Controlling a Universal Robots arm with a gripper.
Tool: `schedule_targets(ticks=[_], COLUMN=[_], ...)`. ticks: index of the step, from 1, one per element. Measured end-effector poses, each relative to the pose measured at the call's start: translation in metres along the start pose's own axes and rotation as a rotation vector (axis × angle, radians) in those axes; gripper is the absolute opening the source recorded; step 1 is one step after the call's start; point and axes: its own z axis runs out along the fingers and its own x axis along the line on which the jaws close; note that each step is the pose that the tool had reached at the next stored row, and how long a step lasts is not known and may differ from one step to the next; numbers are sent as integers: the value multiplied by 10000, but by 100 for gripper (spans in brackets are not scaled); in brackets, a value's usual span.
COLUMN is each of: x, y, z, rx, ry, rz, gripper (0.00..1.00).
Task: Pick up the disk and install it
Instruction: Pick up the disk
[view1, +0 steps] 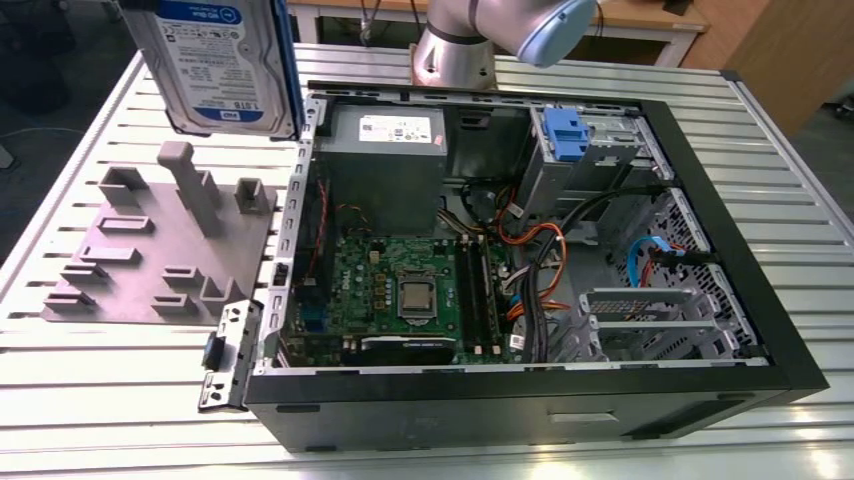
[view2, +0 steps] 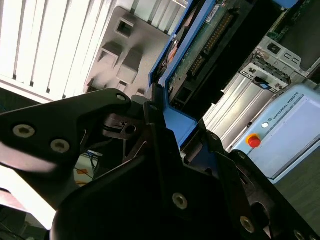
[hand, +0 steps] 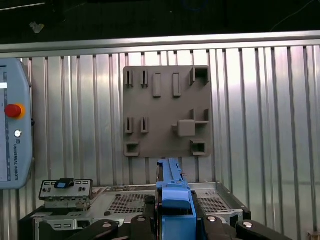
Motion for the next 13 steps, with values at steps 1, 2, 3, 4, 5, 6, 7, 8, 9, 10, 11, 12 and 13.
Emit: schedule_targets(ticks=[1, 2, 3, 4, 5, 6, 7, 8, 9, 10, 11, 12, 13], x=[5, 9, 13, 15, 15, 14, 13, 12, 12, 11, 11, 11, 13], y=[-4, -9, -15, -27, -44, -62, -79, -97, -118, -140, -157, -170, -180], z=[1, 0, 1, 2, 2, 4, 4, 5, 6, 7, 8, 9, 9], rx=[1, 1, 1, 2, 1, 2, 2, 2, 2, 2, 1, 2, 3], ry=[4, 8, 10, 10, 11, 10, 11, 11, 12, 11, 12, 11, 12], rz=[0, 1, 0, 0, 0, 0, 1, 0, 0, 0, 0, 1, 0], gripper=[36, 36, 36, 36, 36, 36, 36, 36, 36, 36, 36, 36, 36])
